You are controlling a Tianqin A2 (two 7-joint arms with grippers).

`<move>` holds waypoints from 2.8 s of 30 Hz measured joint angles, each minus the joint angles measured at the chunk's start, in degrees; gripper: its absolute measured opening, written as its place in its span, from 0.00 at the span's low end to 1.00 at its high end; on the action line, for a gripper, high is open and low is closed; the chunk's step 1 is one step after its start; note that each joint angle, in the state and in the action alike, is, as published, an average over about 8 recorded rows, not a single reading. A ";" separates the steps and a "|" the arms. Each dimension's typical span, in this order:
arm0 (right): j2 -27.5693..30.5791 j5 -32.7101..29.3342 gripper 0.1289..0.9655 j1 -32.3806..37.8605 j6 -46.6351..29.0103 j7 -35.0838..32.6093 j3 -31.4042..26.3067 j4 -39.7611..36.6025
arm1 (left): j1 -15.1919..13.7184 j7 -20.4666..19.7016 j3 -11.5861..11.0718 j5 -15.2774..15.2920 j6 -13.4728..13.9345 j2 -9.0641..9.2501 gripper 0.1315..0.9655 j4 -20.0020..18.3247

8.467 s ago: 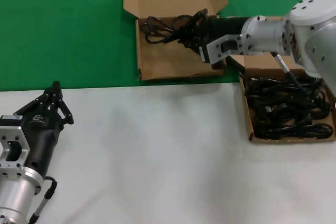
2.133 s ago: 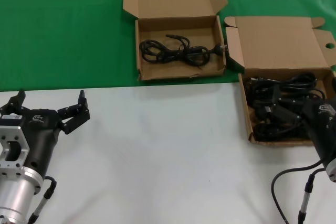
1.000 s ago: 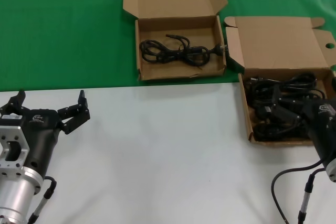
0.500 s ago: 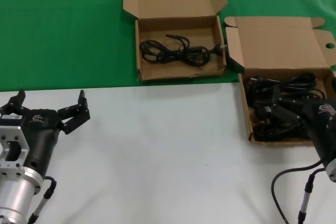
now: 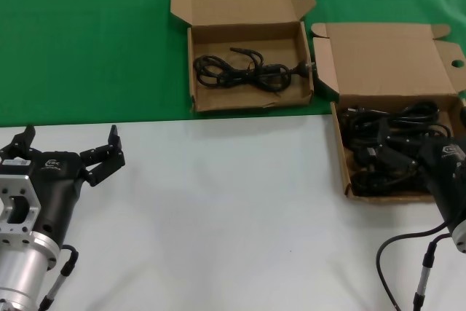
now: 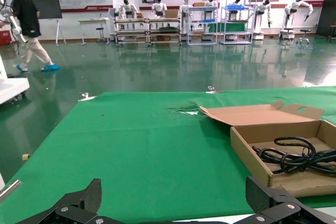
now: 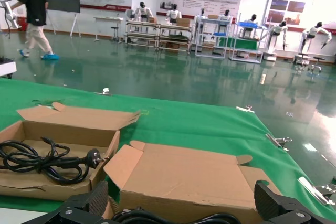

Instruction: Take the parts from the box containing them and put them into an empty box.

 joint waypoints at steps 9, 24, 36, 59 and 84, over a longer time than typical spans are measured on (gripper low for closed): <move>0.00 0.00 1.00 0.00 0.00 0.00 0.00 0.00 | 0.00 0.00 0.00 0.00 0.00 0.00 1.00 0.00; 0.00 0.00 1.00 0.00 0.00 0.00 0.00 0.00 | 0.00 0.00 0.00 0.00 0.00 0.00 1.00 0.00; 0.00 0.00 1.00 0.00 0.00 0.00 0.00 0.00 | 0.00 0.00 0.00 0.00 0.00 0.00 1.00 0.00; 0.00 0.00 1.00 0.00 0.00 0.00 0.00 0.00 | 0.00 0.00 0.00 0.00 0.00 0.00 1.00 0.00; 0.00 0.00 1.00 0.00 0.00 0.00 0.00 0.00 | 0.00 0.00 0.00 0.00 0.00 0.00 1.00 0.00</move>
